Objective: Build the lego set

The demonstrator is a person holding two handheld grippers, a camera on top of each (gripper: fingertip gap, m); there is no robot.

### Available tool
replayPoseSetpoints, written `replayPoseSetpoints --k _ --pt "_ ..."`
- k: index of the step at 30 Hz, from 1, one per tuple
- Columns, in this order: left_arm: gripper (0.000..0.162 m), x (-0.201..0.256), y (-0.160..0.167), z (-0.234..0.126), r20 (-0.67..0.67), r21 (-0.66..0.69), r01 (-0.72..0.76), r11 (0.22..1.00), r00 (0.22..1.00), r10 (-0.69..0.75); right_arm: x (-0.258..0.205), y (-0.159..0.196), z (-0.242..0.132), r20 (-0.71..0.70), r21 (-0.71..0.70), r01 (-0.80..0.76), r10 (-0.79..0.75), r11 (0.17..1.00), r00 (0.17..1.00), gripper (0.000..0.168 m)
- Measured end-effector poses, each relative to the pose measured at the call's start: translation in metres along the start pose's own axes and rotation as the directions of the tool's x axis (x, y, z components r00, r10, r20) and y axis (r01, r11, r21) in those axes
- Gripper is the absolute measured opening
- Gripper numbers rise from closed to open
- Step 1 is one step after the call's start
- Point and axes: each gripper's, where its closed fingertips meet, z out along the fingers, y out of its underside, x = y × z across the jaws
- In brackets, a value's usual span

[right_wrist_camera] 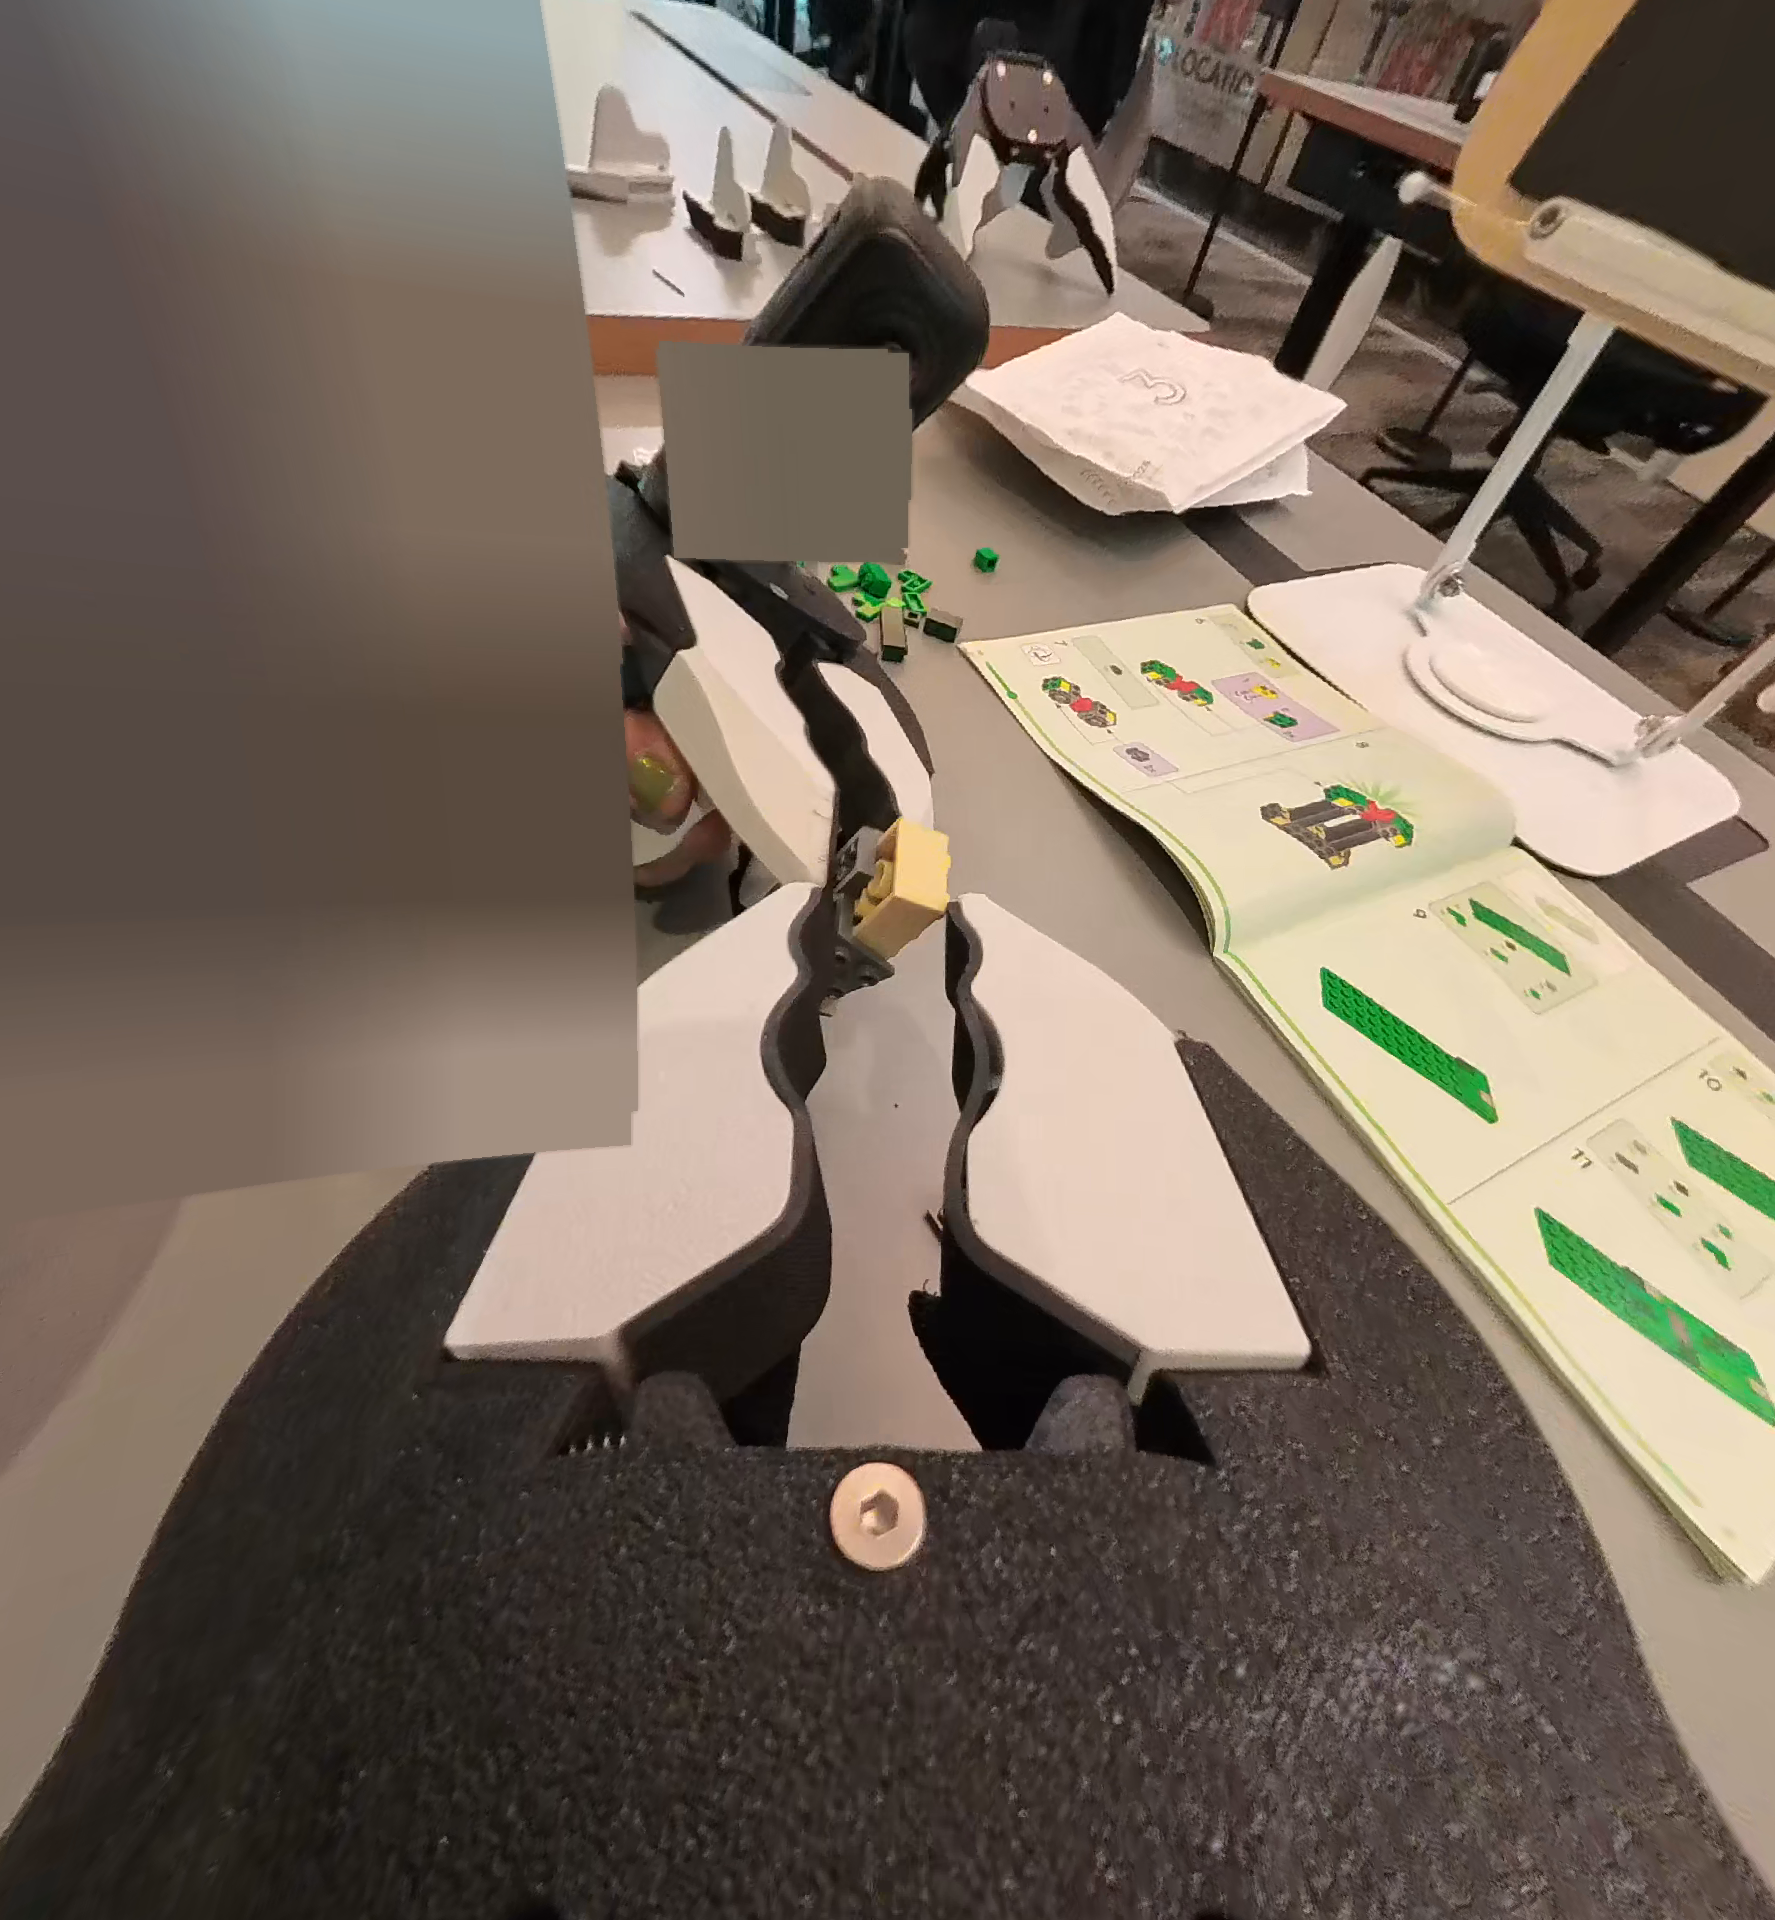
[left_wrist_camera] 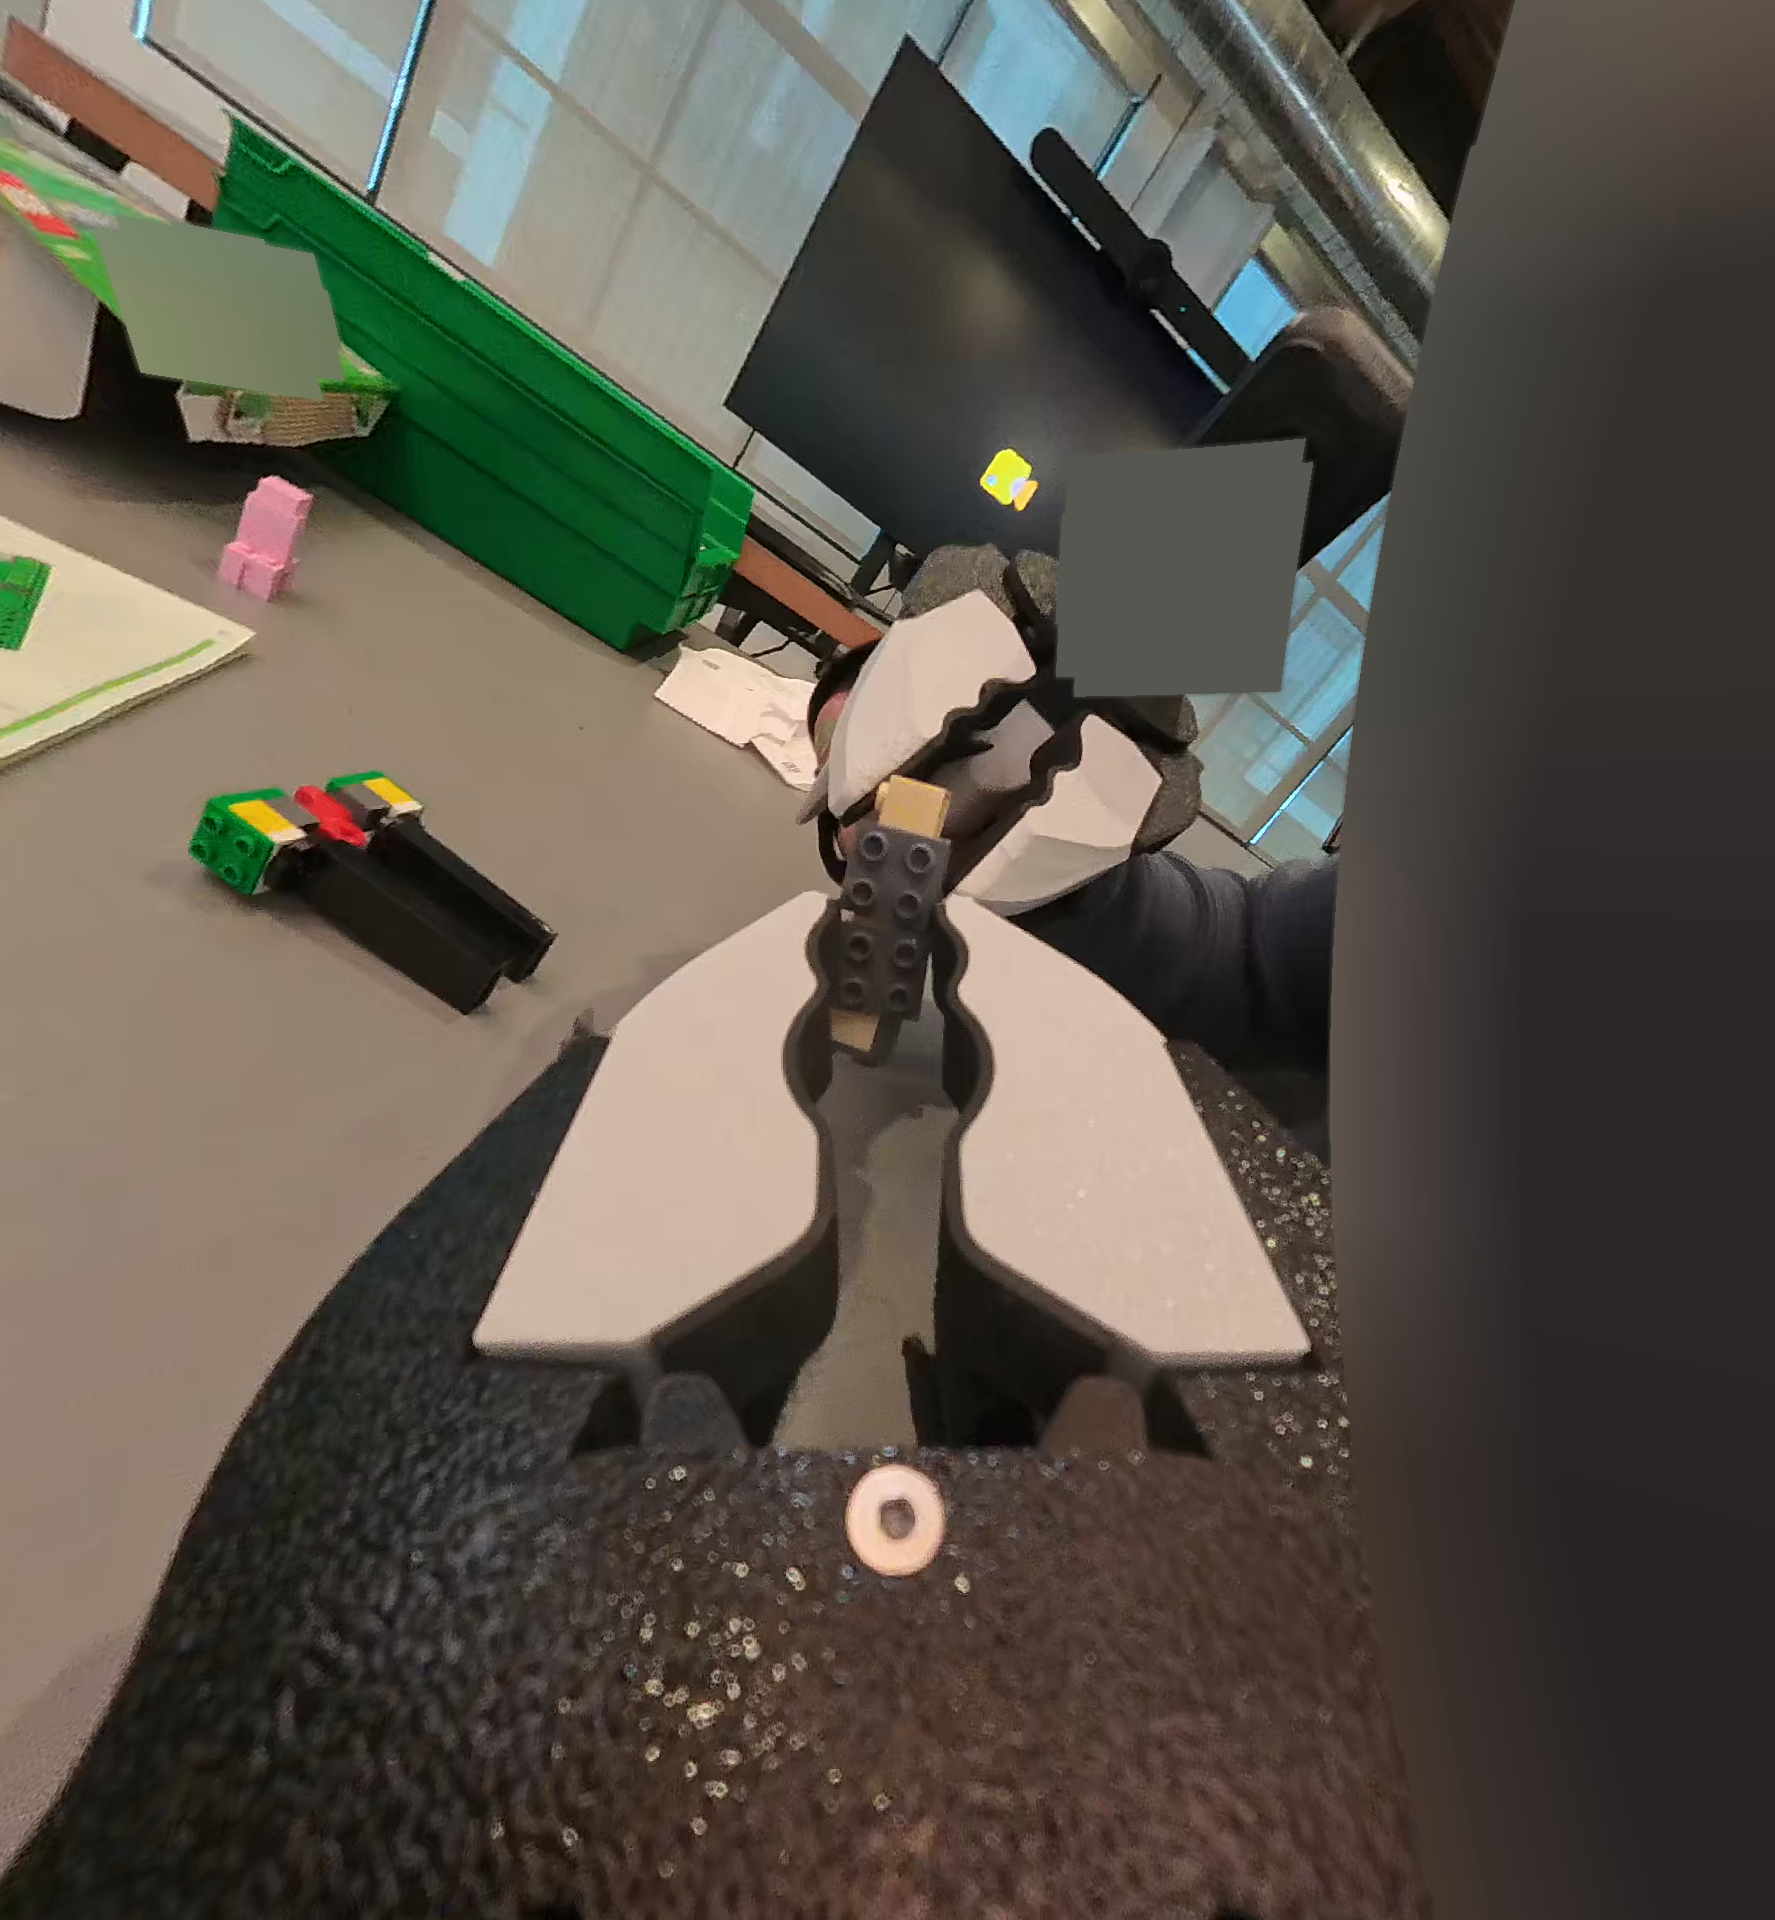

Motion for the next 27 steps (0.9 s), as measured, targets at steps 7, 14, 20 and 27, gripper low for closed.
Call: replayPoseSetpoints --k 7,14,20,27 --pt "0.016 0.000 0.002 0.000 -0.023 -0.010 0.043 0.999 0.999 -0.043 -0.001 -0.002 -0.001 0.103 0.051 -0.185 0.179 0.981 0.978 0.016" --pt "0.016 0.002 -0.001 -0.001 -0.021 0.002 -0.005 1.000 1.000 0.005 -0.001 -0.004 -0.001 0.223 0.096 -0.373 0.345 0.923 0.912 0.011" --pt "0.017 -0.005 -0.003 -0.003 0.029 0.009 -0.002 1.000 1.000 0.002 0.004 0.001 0.002 0.210 0.096 -0.387 0.361 0.917 0.909 0.011" --pt "0.047 -0.010 -0.013 -0.010 0.099 0.045 -0.115 0.992 0.989 0.110 0.024 0.009 0.005 0.153 0.106 -0.418 0.400 0.902 0.903 0.011"
